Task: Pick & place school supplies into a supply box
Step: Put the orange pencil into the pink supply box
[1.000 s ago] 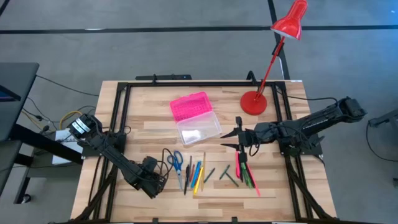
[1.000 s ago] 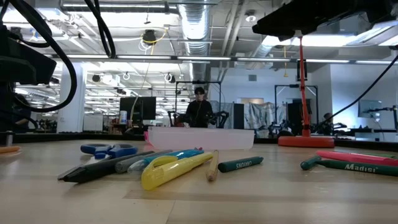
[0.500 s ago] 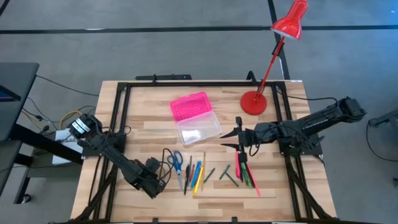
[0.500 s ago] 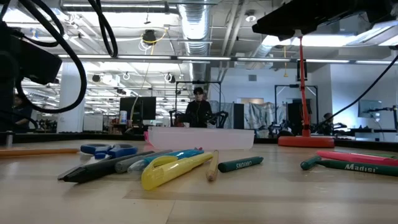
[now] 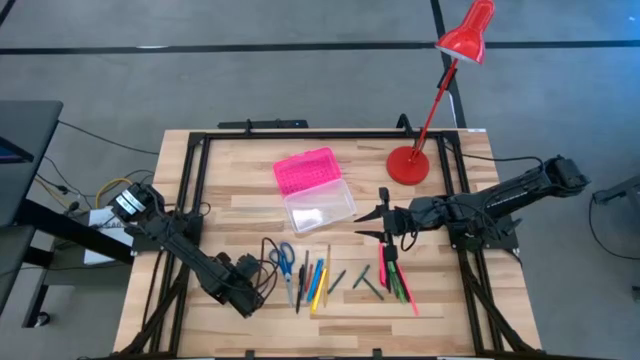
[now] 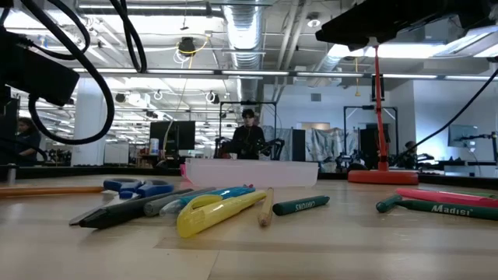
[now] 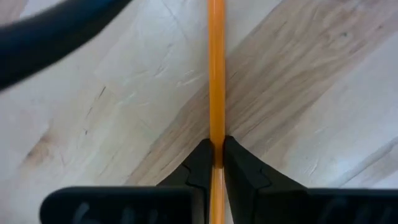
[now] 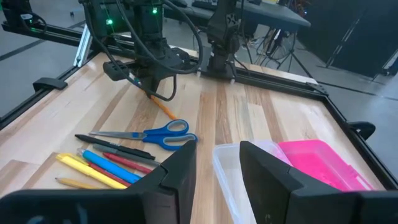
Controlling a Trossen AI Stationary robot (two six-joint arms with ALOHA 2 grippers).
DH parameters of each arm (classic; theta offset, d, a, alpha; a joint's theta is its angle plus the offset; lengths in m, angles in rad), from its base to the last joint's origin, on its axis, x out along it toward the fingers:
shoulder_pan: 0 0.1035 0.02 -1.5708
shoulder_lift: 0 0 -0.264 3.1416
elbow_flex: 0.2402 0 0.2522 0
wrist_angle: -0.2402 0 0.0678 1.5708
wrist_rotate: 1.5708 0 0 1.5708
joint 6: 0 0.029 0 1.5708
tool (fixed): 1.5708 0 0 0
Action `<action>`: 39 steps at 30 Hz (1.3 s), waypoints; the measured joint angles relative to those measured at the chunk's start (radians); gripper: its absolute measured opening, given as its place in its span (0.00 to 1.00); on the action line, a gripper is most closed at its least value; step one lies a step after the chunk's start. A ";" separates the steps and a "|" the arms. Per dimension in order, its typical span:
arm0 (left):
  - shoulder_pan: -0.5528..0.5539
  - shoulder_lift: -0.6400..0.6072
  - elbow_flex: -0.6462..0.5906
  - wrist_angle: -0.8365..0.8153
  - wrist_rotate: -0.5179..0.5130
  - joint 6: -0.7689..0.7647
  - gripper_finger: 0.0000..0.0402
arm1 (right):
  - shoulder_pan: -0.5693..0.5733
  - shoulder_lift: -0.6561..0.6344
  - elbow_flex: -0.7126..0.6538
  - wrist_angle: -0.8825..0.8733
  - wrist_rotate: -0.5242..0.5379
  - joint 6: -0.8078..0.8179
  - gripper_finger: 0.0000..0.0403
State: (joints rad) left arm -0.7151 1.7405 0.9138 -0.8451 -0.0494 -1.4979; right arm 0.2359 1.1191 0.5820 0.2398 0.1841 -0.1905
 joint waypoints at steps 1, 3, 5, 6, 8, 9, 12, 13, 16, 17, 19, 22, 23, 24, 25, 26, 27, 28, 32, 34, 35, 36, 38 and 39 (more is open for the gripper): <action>0.002 0.000 0.000 -0.001 -0.002 0.010 0.04 | 0.000 0.000 0.000 0.000 0.000 0.000 0.29; 0.005 0.000 0.000 -0.003 -0.006 0.019 0.03 | 0.000 0.000 0.000 0.000 0.000 0.000 0.29; 0.008 -0.002 0.000 -0.006 -0.008 0.021 0.03 | 0.000 0.000 0.000 0.000 0.000 0.000 0.29; 0.009 -0.005 0.000 -0.009 -0.011 0.021 0.03 | 0.000 0.000 0.000 0.000 0.000 0.000 0.29; 0.009 -0.013 -0.002 -0.027 -0.021 0.017 0.02 | 0.000 0.000 0.000 0.000 0.000 0.000 0.29; 0.009 -0.020 -0.004 -0.045 -0.030 0.005 0.02 | 0.000 0.000 0.000 0.000 0.000 0.000 0.29; 0.009 -0.038 -0.011 -0.124 -0.042 -0.043 0.02 | 0.000 0.000 0.000 0.000 0.000 0.000 0.29; 0.009 -0.041 -0.015 -0.169 -0.043 -0.058 0.02 | -0.001 0.000 0.000 0.000 0.000 0.000 0.29; 0.008 -0.048 -0.013 -0.264 -0.042 -0.102 0.02 | -0.001 0.000 0.000 0.000 0.000 0.000 0.29; 0.008 -0.048 -0.012 -0.278 -0.044 -0.111 0.02 | -0.001 0.000 0.000 0.000 0.000 0.000 0.29; 0.009 -0.048 -0.012 -0.313 -0.056 -0.108 0.02 | -0.001 0.000 0.000 0.000 0.000 0.000 0.29; 0.032 -0.048 -0.011 -0.298 -0.101 -0.057 0.02 | -0.002 0.000 0.000 0.000 0.000 -0.001 0.29; 0.044 -0.049 -0.010 -0.299 -0.121 -0.037 0.02 | -0.003 0.000 0.000 0.000 0.000 -0.001 0.29; 0.059 -0.049 -0.009 -0.301 -0.141 -0.014 0.02 | -0.003 0.000 0.000 0.000 0.000 -0.001 0.29; 0.074 -0.049 -0.004 -0.303 -0.164 0.013 0.02 | -0.003 0.000 0.000 0.000 0.000 -0.001 0.29; 0.093 -0.049 0.007 -0.304 -0.192 0.043 0.02 | -0.003 0.000 0.000 0.001 0.000 -0.002 0.29; 0.111 -0.050 0.021 -0.304 -0.221 0.077 0.02 | -0.003 0.000 0.000 0.002 0.000 -0.002 0.29; 0.131 -0.050 0.037 -0.308 -0.255 0.119 0.02 | -0.003 0.000 0.000 0.002 0.001 -0.002 0.29; 0.224 -0.051 0.119 -0.319 -0.385 0.303 0.02 | -0.003 0.000 0.000 0.002 0.000 -0.001 0.29; 0.280 -0.051 0.164 -0.315 -0.456 0.393 0.02 | -0.003 0.000 0.000 0.003 0.001 -0.001 0.29; 0.312 -0.052 0.184 -0.309 -0.481 0.431 0.02 | -0.003 0.000 0.000 0.003 0.000 -0.001 0.29; 0.345 -0.052 0.205 -0.296 -0.495 0.469 0.02 | -0.003 0.000 0.000 0.003 0.000 -0.001 0.29; 0.414 -0.052 0.238 -0.242 -0.506 0.554 0.02 | -0.003 0.000 0.000 0.003 0.001 -0.001 0.29; 0.447 -0.052 0.251 -0.199 -0.506 0.602 0.02 | -0.003 0.000 0.000 0.003 0.000 0.000 0.29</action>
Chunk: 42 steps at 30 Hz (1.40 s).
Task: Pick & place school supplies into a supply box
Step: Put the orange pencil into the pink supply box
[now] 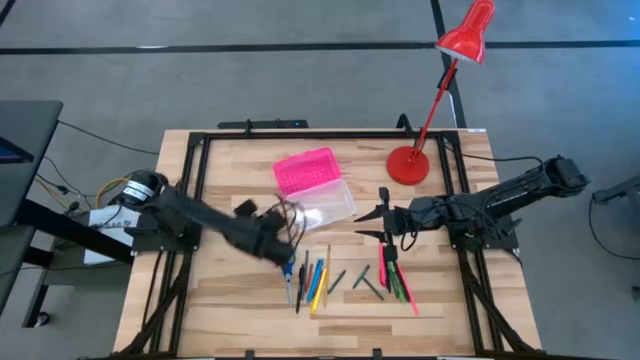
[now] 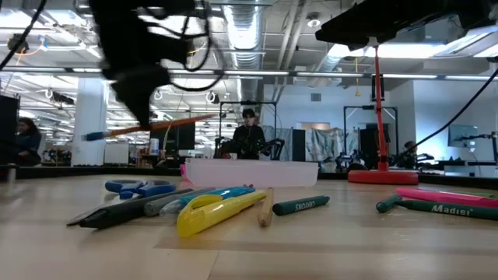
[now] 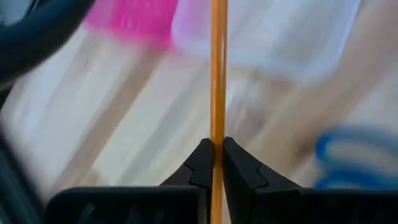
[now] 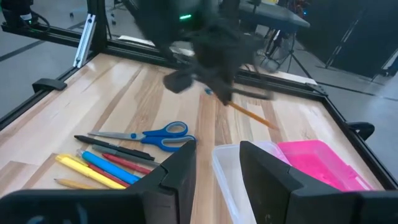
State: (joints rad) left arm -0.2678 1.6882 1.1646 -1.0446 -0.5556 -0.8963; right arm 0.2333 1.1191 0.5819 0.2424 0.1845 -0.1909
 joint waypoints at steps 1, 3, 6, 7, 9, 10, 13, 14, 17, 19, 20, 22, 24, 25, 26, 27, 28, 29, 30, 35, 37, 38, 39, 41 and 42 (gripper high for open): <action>0.033 0.000 0.009 0.056 0.001 0.056 0.02 | 0.000 0.000 0.000 -0.001 0.000 0.004 0.29; 0.096 0.000 0.017 0.199 0.020 0.176 0.02 | 0.000 0.000 0.000 -0.003 0.000 0.011 0.29; 0.178 0.000 0.017 0.392 0.104 0.327 0.02 | 0.000 0.000 0.000 -0.012 0.000 0.017 0.29; 0.200 0.000 0.017 0.447 0.129 0.361 0.02 | 0.000 0.000 0.000 -0.018 0.000 0.018 0.29; 0.239 0.000 0.017 0.537 0.169 0.413 0.02 | 0.000 0.000 0.000 -0.030 0.000 0.022 0.29; 0.254 0.000 0.017 0.565 0.186 0.429 0.02 | 0.000 0.000 0.000 -0.035 0.000 0.027 0.29; 0.288 0.000 0.017 0.601 0.211 0.446 0.02 | 0.000 0.000 0.000 -0.060 0.001 0.035 0.29; 0.297 0.000 0.017 0.600 0.211 0.442 0.02 | 0.000 0.000 0.000 -0.069 0.001 0.035 0.29; 0.312 0.025 0.017 0.628 0.207 0.430 0.02 | 0.000 0.000 0.000 -0.081 0.001 0.044 0.29; 0.311 0.055 0.015 0.643 0.221 0.433 0.02 | 0.000 0.000 0.000 -0.085 0.004 0.045 0.29; 0.311 0.070 0.015 0.668 0.247 0.438 0.02 | 0.000 0.000 0.000 -0.085 0.004 0.045 0.29; 0.314 0.105 0.015 0.684 0.274 0.439 0.02 | 0.000 0.000 0.000 -0.084 0.005 0.045 0.29; 0.319 0.137 0.015 0.678 0.287 0.440 0.02 | 0.000 0.000 0.000 -0.085 0.006 0.052 0.29; 0.321 0.147 0.015 0.676 0.286 0.442 0.02 | 0.000 0.000 0.000 -0.084 0.006 0.058 0.29; 0.323 0.150 0.015 0.667 0.286 0.443 0.02 | 0.000 0.000 0.000 -0.084 0.006 0.061 0.29; 0.325 0.149 0.015 0.653 0.283 0.443 0.02 | 0.000 0.000 0.000 -0.085 0.006 0.062 0.29; 0.326 0.147 0.015 0.649 0.278 0.443 0.02 | 0.000 0.000 0.000 -0.085 0.006 0.062 0.29; 0.326 0.147 0.015 0.643 0.273 0.443 0.02 | 0.000 0.000 0.000 -0.085 0.006 0.062 0.29; 0.325 0.147 0.015 0.627 0.266 0.442 0.02 | 0.000 0.000 0.000 -0.085 0.007 0.062 0.29; 0.339 0.151 0.016 0.537 0.270 0.447 0.02 | 0.000 0.000 0.000 -0.085 0.009 0.062 0.29; 0.347 0.165 0.016 0.498 0.270 0.453 0.02 | 0.000 0.000 0.000 -0.085 0.010 0.062 0.29; 0.350 0.166 0.015 0.473 0.270 0.459 0.02 | 0.000 0.000 0.000 -0.083 0.018 0.062 0.29; 0.350 0.164 0.015 0.461 0.269 0.466 0.02 | 0.000 0.000 0.000 -0.080 0.028 0.062 0.29; 0.349 0.163 0.016 0.471 0.267 0.475 0.03 | 0.000 0.000 0.000 -0.078 0.035 0.062 0.29; 0.349 0.163 0.016 0.470 0.263 0.485 0.04 | 0.000 0.000 0.000 -0.078 0.035 0.062 0.29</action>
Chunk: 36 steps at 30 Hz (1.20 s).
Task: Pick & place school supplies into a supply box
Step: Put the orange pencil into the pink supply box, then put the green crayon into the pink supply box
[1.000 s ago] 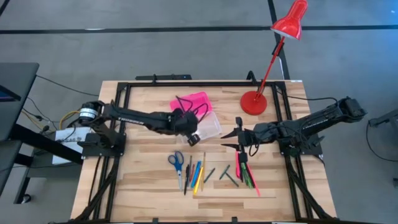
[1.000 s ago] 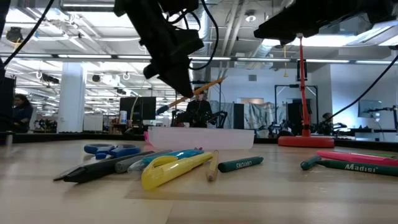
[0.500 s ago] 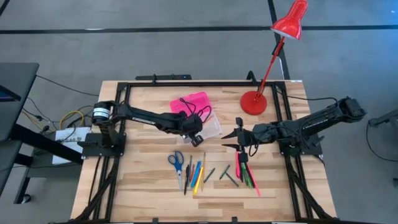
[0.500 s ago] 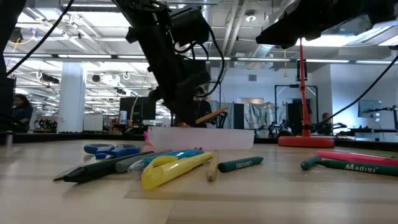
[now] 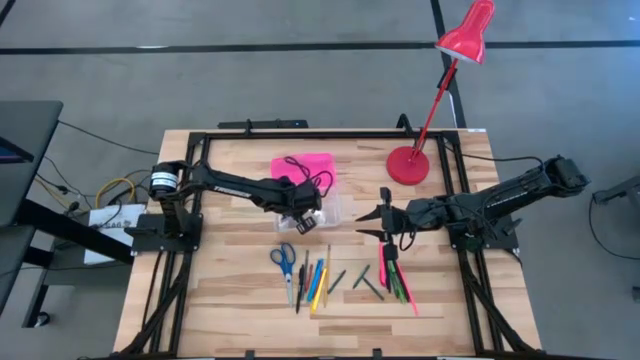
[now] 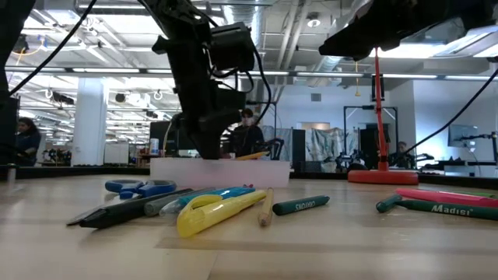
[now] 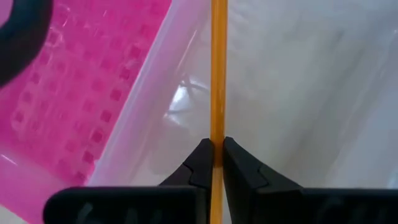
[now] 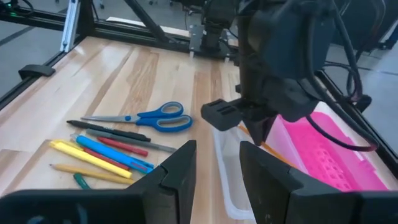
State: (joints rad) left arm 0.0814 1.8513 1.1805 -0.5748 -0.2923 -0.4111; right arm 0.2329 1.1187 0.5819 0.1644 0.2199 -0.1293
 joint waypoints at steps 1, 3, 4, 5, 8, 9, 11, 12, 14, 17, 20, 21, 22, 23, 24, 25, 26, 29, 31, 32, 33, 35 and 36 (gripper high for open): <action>0.000 0.000 0.000 0.000 0.000 0.013 0.05 | 0.000 0.000 0.000 0.001 0.000 0.000 0.29; 0.000 -0.001 0.000 0.009 0.000 0.040 0.08 | 0.000 0.000 0.000 0.001 0.000 0.000 0.29; 0.000 -0.002 0.000 0.010 -0.001 0.052 0.11 | 0.000 0.000 0.000 0.001 0.000 0.000 0.29; 0.000 -0.002 0.000 0.010 -0.001 0.061 0.13 | 0.000 0.000 0.000 0.000 0.000 0.000 0.29; 0.000 -0.002 0.000 0.014 -0.001 0.080 0.20 | 0.000 0.000 0.000 -0.003 0.000 0.000 0.29; 0.000 -0.002 0.000 0.014 0.000 0.088 0.23 | 0.000 0.000 0.000 -0.007 0.000 0.000 0.29; 0.000 -0.002 0.000 0.013 0.020 0.104 0.26 | 0.000 0.000 0.000 -0.012 0.001 0.000 0.29; 0.000 -0.002 0.000 0.013 0.027 0.110 0.28 | 0.000 0.000 0.000 -0.018 0.007 0.005 0.29; 0.000 -0.004 0.000 0.011 0.032 0.120 0.30 | 0.000 0.000 0.000 -0.048 0.028 0.034 0.29; -0.005 -0.014 0.024 -0.022 0.030 0.143 0.32 | 0.000 0.000 0.000 -0.139 0.047 0.058 0.29; -0.029 -0.018 0.070 -0.064 0.009 0.194 0.32 | 0.013 0.000 0.000 -0.268 0.047 0.054 0.29; -0.043 -0.021 0.084 -0.072 0.003 0.217 0.32 | 0.023 0.005 0.000 -0.300 0.046 0.059 0.29; -0.058 -0.023 0.096 -0.072 -0.003 0.242 0.32 | 0.033 0.016 0.000 -0.316 0.046 0.068 0.29; -0.074 -0.029 0.105 -0.075 -0.007 0.265 0.32 | 0.044 0.024 0.000 -0.331 0.043 0.076 0.29; -0.091 -0.038 0.110 -0.089 -0.016 0.285 0.32 | 0.057 0.033 -0.002 -0.338 0.039 0.077 0.29; -0.109 -0.045 0.116 -0.104 -0.032 0.302 0.31 | 0.072 0.048 -0.001 -0.327 0.027 0.077 0.29; -0.127 -0.058 0.117 -0.107 -0.050 0.319 0.31 | 0.086 0.066 0.001 -0.319 0.013 0.077 0.29; -0.195 -0.106 0.107 -0.149 -0.121 0.338 0.31 | 0.125 0.124 0.000 -0.276 -0.025 0.077 0.29; -0.247 -0.133 0.099 -0.188 -0.167 0.312 0.31 | 0.148 0.160 -0.001 -0.247 -0.035 0.076 0.29; -0.276 -0.149 0.091 -0.199 -0.189 0.294 0.31 | 0.157 0.185 0.000 -0.211 -0.038 0.074 0.29; -0.305 -0.162 0.083 -0.215 -0.207 0.276 0.31 | 0.166 0.208 0.001 -0.194 -0.039 0.071 0.29; -0.364 -0.181 0.071 -0.238 -0.249 0.230 0.31 | 0.178 0.257 0.000 -0.157 -0.039 0.069 0.29; -0.393 -0.189 0.064 -0.252 -0.274 0.201 0.31 | 0.182 0.280 0.000 -0.147 -0.039 0.068 0.29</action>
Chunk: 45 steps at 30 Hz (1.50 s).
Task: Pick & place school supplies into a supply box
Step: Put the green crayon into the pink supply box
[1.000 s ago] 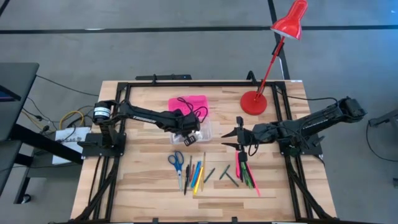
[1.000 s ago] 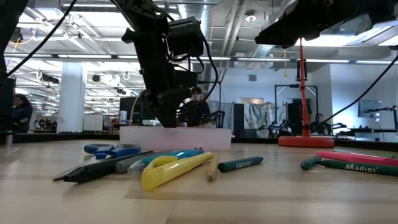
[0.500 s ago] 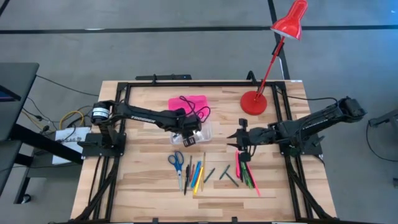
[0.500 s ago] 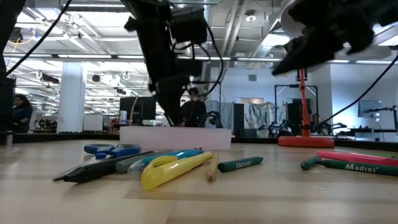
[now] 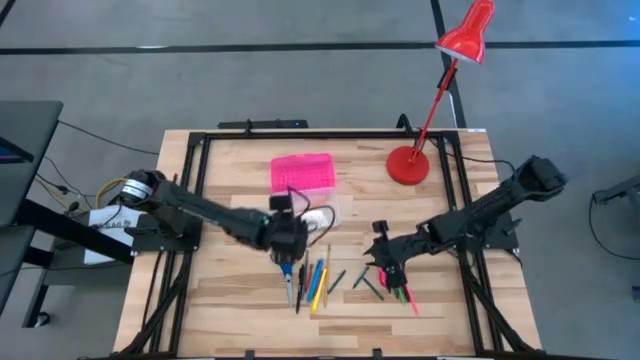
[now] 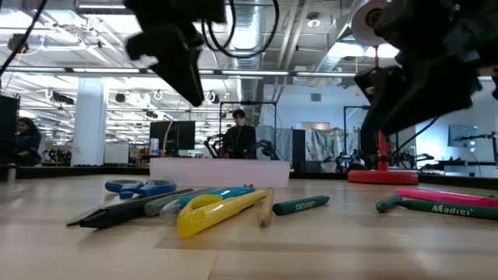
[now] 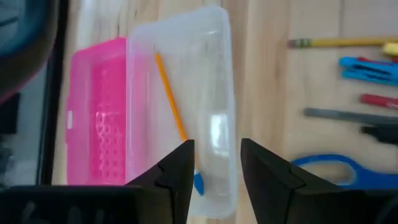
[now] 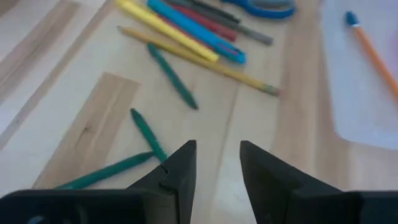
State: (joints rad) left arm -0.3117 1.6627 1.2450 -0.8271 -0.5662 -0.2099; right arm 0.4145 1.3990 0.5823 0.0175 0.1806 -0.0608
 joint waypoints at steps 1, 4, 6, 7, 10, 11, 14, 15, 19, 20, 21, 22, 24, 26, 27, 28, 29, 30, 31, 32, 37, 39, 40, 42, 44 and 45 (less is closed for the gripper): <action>-0.026 -0.005 -0.007 -0.021 -0.033 -0.030 0.31 | 0.003 0.026 0.000 0.004 0.000 0.000 0.29; -0.108 -0.016 -0.029 -0.055 -0.128 -0.130 0.31 | 0.004 0.095 -0.001 0.022 -0.001 0.000 0.29; -0.153 -0.019 -0.044 -0.065 -0.184 -0.190 0.31 | 0.004 0.127 0.000 0.037 -0.002 0.001 0.29; -0.173 -0.018 -0.051 -0.066 -0.205 -0.218 0.31 | 0.004 0.137 0.000 0.037 -0.009 0.000 0.29; -0.222 -0.017 -0.058 -0.104 -0.246 -0.306 0.31 | 0.004 0.162 0.000 0.050 -0.048 0.001 0.29; -0.232 -0.016 -0.058 -0.107 -0.253 -0.333 0.31 | 0.004 0.162 -0.001 0.046 -0.053 0.000 0.29; -0.260 -0.015 -0.058 -0.129 -0.270 -0.402 0.31 | 0.004 0.161 0.000 0.051 -0.057 0.000 0.29; -0.268 -0.015 -0.058 -0.129 -0.283 -0.417 0.31 | 0.004 0.159 0.000 0.049 -0.058 -0.001 0.29; -0.287 -0.015 -0.058 -0.135 -0.296 -0.457 0.31 | 0.004 0.160 0.000 0.054 -0.069 -0.018 0.29; -0.289 -0.015 -0.058 -0.136 -0.296 -0.463 0.31 | 0.004 0.160 0.000 0.054 -0.077 -0.018 0.29; -0.291 -0.015 -0.058 -0.136 -0.296 -0.469 0.31 | 0.004 0.160 0.000 0.056 -0.078 -0.018 0.29; -0.293 -0.015 -0.058 -0.136 -0.296 -0.475 0.31 | 0.007 0.160 0.000 0.055 -0.078 -0.019 0.29; -0.297 -0.015 -0.058 -0.136 -0.303 -0.484 0.31 | 0.013 0.160 0.000 0.058 -0.077 -0.030 0.29; -0.300 -0.015 -0.058 -0.135 -0.309 -0.492 0.31 | 0.024 0.160 0.000 0.077 -0.078 -0.050 0.29; -0.301 -0.015 -0.058 -0.135 -0.311 -0.493 0.31 | 0.027 0.160 0.000 0.082 -0.077 -0.059 0.29; -0.302 -0.015 -0.058 -0.134 -0.311 -0.493 0.31 | 0.031 0.162 0.000 0.082 -0.077 -0.069 0.29; -0.302 -0.015 -0.058 -0.134 -0.311 -0.495 0.31 | 0.033 0.171 0.000 0.084 -0.075 -0.074 0.29; -0.302 -0.015 -0.058 -0.133 -0.311 -0.496 0.31 | 0.033 0.177 0.000 0.081 -0.069 -0.078 0.29; -0.302 -0.015 -0.058 -0.133 -0.311 -0.497 0.31 | 0.033 0.178 -0.001 0.072 -0.061 -0.080 0.29; -0.301 -0.015 -0.058 -0.133 -0.311 -0.498 0.31 | 0.033 0.178 -0.001 0.077 -0.057 -0.081 0.29; -0.301 -0.015 -0.058 -0.133 -0.311 -0.503 0.31 | 0.016 0.232 0.002 0.107 -0.056 -0.081 0.29; -0.301 -0.015 -0.058 -0.133 -0.310 -0.503 0.31 | 0.009 0.250 0.004 0.117 -0.071 -0.079 0.29; -0.301 -0.015 -0.058 -0.132 -0.311 -0.503 0.31 | 0.004 0.259 0.004 0.123 -0.076 -0.076 0.29; -0.301 -0.015 -0.058 -0.133 -0.310 -0.503 0.31 | -0.003 0.270 0.005 0.132 -0.080 -0.068 0.29; -0.301 -0.015 -0.058 -0.133 -0.310 -0.503 0.31 | -0.008 0.269 0.005 0.131 -0.086 -0.059 0.28; -0.301 -0.015 -0.058 -0.133 -0.310 -0.503 0.31 | -0.012 0.269 0.004 0.129 -0.089 -0.053 0.27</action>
State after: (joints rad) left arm -0.6132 1.6478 1.1873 -0.9600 -0.8764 -0.7132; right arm 0.4029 1.6684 0.5863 0.1469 0.0914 -0.1134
